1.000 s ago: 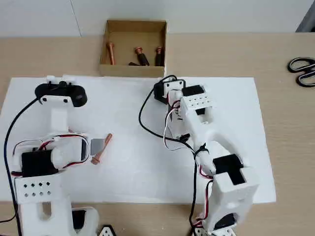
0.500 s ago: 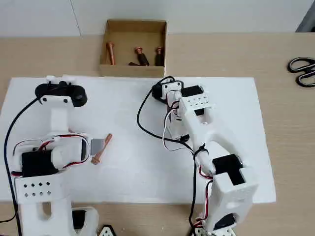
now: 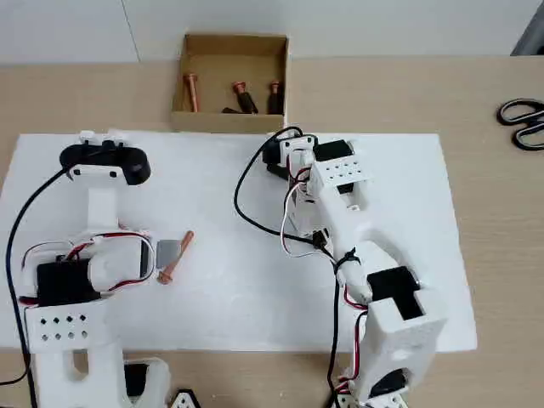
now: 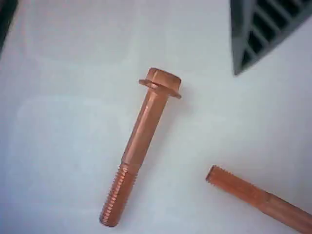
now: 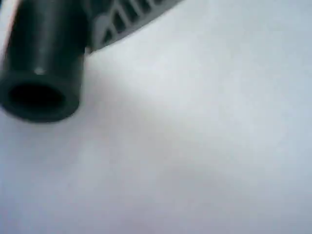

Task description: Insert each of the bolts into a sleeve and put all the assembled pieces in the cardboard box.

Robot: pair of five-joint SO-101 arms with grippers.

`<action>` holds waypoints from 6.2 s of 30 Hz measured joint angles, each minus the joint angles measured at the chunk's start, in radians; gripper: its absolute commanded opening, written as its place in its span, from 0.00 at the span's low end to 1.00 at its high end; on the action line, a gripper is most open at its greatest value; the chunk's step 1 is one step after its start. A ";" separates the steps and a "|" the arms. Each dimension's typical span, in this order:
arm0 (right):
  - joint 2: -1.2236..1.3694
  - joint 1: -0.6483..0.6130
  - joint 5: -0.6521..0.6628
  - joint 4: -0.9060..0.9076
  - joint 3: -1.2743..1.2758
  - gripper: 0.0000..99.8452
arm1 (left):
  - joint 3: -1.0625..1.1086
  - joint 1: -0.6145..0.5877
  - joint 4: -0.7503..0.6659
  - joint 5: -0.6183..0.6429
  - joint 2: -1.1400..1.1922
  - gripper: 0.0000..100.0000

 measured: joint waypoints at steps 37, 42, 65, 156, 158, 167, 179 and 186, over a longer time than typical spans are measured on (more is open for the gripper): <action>0.034 -0.017 0.000 0.106 -0.184 0.00 | -0.017 0.000 0.017 0.000 0.000 0.29; -0.063 0.011 0.000 0.135 -0.196 0.00 | -0.150 0.000 0.072 0.000 0.035 0.29; -0.074 0.014 0.000 0.172 -0.196 0.01 | -0.537 -0.118 0.132 0.269 0.649 0.29; -0.074 0.014 0.000 0.074 -0.094 0.01 | -0.710 -0.118 -0.046 0.632 1.297 0.01; -0.074 0.014 0.000 0.074 -0.094 0.01 | -0.738 -0.074 -0.006 0.543 1.297 0.01; -0.074 0.015 0.000 0.074 -0.089 0.01 | -0.772 0.028 -0.002 0.017 1.272 0.03; -0.074 0.015 0.000 0.074 -0.064 0.01 | -0.772 0.009 -0.035 -0.014 1.267 0.09; -0.074 0.017 0.000 0.074 -0.064 0.01 | -0.772 0.005 -0.074 -0.011 1.318 0.09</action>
